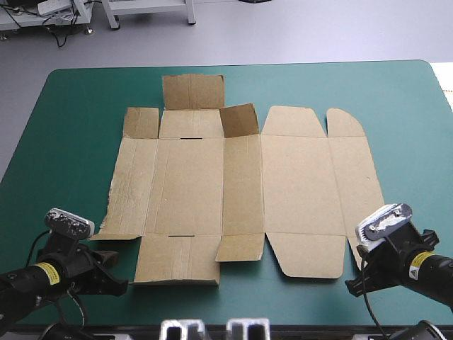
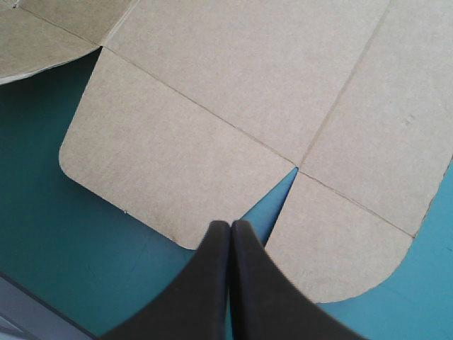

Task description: Fold the box

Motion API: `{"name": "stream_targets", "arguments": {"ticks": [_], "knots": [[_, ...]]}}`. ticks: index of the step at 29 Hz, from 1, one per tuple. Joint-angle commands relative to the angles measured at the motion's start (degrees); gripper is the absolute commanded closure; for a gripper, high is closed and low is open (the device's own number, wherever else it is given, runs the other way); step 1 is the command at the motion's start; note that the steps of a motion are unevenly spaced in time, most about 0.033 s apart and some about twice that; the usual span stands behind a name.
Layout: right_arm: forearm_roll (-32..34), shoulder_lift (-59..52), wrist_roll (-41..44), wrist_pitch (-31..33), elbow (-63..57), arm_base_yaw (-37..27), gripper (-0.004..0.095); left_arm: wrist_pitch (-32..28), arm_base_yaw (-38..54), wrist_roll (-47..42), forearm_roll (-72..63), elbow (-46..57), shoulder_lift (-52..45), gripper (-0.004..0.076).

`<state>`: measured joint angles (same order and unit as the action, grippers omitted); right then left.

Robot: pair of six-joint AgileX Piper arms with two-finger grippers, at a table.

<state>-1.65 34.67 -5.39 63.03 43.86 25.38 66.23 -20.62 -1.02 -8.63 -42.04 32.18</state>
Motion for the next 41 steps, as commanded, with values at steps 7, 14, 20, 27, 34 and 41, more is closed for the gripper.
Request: {"name": "stream_targets", "arguments": {"ticks": [7,14,20,27,34,41], "knots": [[0.5,0.0,-0.5,-2.7,1.3,0.2,0.0933,-2.9,-0.3,0.1,-1.4,-1.5,0.5,0.0734],[0.5,0.0,-0.5,-2.7,1.3,0.2,0.0932,-3.0,-0.3,0.1,-1.2,-1.5,0.5,0.0734],[0.5,0.0,-0.6,-2.7,1.3,0.2,0.0932,-3.0,-0.3,0.1,-1.1,-1.5,0.5,0.0734],[0.5,0.0,-0.6,-2.7,1.3,0.2,0.0932,-3.0,-0.3,-0.4,-1.3,-1.5,0.5,0.0734],[0.5,0.0,-0.6,-2.7,1.3,0.2,0.0932,-4.1,-0.3,-0.5,-1.1,-2.1,2.8,0.0723],[0.5,0.0,-0.6,-2.7,1.3,0.2,0.0932,-8.3,-0.3,1.0,1.5,-8.7,15.5,0.0709]]}}
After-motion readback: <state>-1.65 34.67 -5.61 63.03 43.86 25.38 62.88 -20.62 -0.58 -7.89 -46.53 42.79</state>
